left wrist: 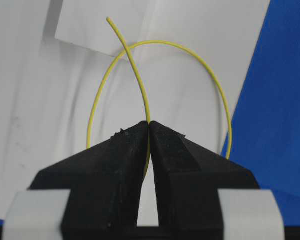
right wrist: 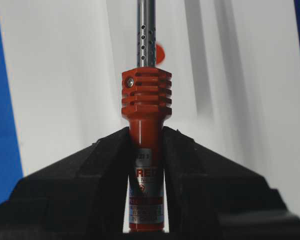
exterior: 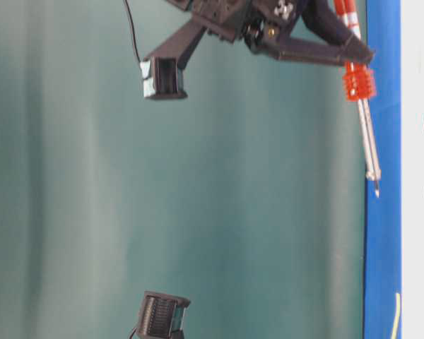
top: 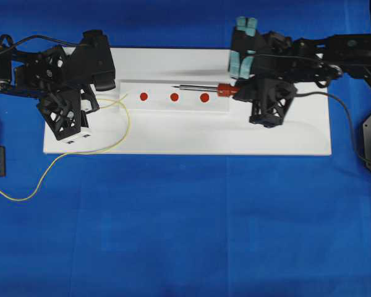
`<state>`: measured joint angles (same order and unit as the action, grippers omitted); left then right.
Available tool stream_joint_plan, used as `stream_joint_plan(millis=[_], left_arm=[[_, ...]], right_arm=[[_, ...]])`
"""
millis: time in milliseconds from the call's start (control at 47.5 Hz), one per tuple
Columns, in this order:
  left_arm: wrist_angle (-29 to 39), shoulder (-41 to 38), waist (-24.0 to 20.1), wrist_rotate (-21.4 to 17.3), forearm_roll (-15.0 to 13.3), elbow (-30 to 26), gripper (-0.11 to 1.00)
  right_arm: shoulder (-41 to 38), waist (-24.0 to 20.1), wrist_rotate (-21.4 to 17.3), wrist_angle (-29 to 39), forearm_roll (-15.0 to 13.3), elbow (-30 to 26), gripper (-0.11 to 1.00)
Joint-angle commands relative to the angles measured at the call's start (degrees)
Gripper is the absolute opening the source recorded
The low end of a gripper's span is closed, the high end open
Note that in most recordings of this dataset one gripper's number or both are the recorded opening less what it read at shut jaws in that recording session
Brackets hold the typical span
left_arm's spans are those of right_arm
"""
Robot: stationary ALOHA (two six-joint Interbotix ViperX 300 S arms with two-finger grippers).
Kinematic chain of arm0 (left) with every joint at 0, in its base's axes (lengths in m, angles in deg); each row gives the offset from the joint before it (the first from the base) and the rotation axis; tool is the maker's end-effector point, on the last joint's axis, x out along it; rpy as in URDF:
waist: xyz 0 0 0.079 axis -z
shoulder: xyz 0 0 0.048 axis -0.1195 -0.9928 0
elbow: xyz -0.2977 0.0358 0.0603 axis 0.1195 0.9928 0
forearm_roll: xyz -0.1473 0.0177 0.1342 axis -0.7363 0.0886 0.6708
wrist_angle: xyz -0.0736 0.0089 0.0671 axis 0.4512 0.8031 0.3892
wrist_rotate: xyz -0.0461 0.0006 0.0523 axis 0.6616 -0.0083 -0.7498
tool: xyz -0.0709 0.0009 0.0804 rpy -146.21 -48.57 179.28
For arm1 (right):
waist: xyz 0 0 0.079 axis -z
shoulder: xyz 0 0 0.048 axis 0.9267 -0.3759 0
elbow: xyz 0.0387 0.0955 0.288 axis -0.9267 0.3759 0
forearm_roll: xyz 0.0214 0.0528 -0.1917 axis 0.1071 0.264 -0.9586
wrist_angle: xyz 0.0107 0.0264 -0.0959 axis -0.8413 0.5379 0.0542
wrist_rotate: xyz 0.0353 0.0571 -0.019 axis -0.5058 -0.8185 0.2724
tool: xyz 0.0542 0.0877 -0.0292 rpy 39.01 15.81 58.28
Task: Touch the tip of the soldering iron to the tip of the solder at the mark.
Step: 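Move both tools rightward toward the middle red dot, then touch the iron tip to the solder tip at the middle red dot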
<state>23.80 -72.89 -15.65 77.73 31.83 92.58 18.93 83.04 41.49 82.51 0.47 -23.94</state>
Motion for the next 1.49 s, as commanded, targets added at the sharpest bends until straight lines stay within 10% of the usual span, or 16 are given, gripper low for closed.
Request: stream_joint_plan(millis=[0,758,1473], left_arm=[[-0.26,0.53,-0.09,0.0,0.09,-0.97,0.03],[0.79,-16.7,0.26,-0.79,0.09,-18.72,0.03],[0.26,-20.57,0.18,0.09,0.09,-18.54,0.03]], right_arm=[[1.93,0.18,-0.26,-0.62,-0.18,-0.09,0.06],[2.11,0.18,-0.26,-0.62,-0.26,0.79,0.06],[1.14,0.18,-0.18,-2.2,-0.26,1.76,0.06]])
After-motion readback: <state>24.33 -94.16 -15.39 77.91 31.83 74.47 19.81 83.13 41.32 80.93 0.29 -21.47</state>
